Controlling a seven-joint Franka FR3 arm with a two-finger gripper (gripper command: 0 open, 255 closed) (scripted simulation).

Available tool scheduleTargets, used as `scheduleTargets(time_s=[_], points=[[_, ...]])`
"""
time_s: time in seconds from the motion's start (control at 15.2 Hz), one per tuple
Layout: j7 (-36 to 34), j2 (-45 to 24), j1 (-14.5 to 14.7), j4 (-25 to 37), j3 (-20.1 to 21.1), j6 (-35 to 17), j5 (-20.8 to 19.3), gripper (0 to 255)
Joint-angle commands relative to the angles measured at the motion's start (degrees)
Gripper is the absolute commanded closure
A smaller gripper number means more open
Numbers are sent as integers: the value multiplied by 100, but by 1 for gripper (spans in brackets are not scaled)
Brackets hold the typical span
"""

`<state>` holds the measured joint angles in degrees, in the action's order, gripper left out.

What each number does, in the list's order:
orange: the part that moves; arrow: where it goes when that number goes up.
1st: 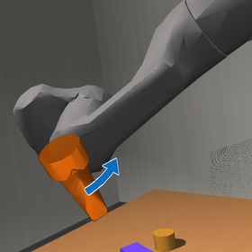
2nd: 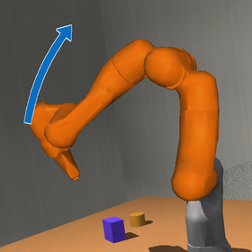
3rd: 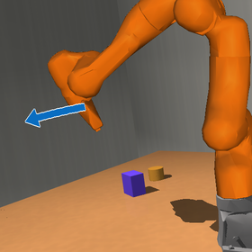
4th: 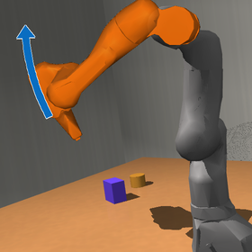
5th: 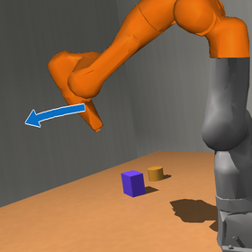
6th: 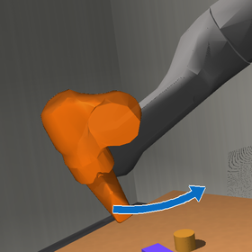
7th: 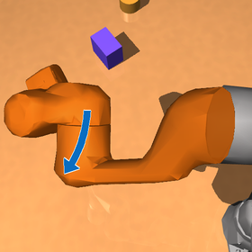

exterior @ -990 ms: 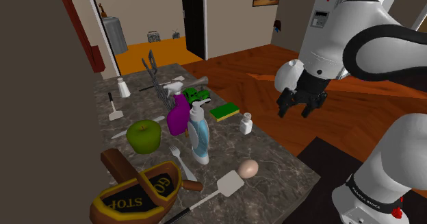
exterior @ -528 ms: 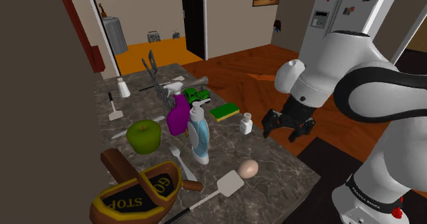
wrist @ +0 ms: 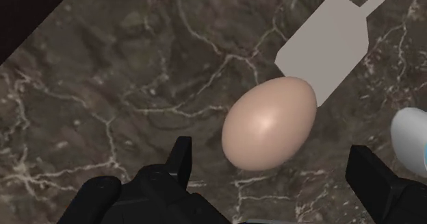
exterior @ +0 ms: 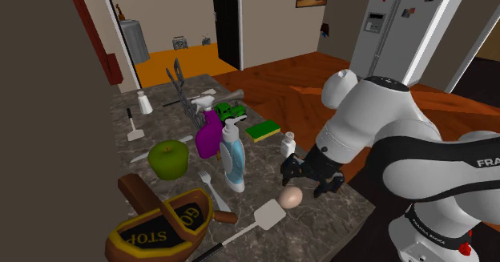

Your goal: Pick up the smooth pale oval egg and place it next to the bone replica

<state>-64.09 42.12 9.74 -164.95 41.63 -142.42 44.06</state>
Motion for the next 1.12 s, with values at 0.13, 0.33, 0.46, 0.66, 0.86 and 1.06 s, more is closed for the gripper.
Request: scheduleTargets(time_s=[0.13, 0.33, 0.46, 0.66, 0.86, 1.06], points=[[-132, -623, -97, 47, 424, -707, 263, 0], [-67, -1046, -199, 69, 611, -1127, 346, 0], [-37, -1279, -263, 87, 711, -1354, 375, 0], [-38, -1280, -262, 87, 710, -1354, 374, 0], [-38, -1280, -262, 87, 710, -1355, 374, 0], [-38, -1280, -262, 87, 710, -1354, 373, 255]])
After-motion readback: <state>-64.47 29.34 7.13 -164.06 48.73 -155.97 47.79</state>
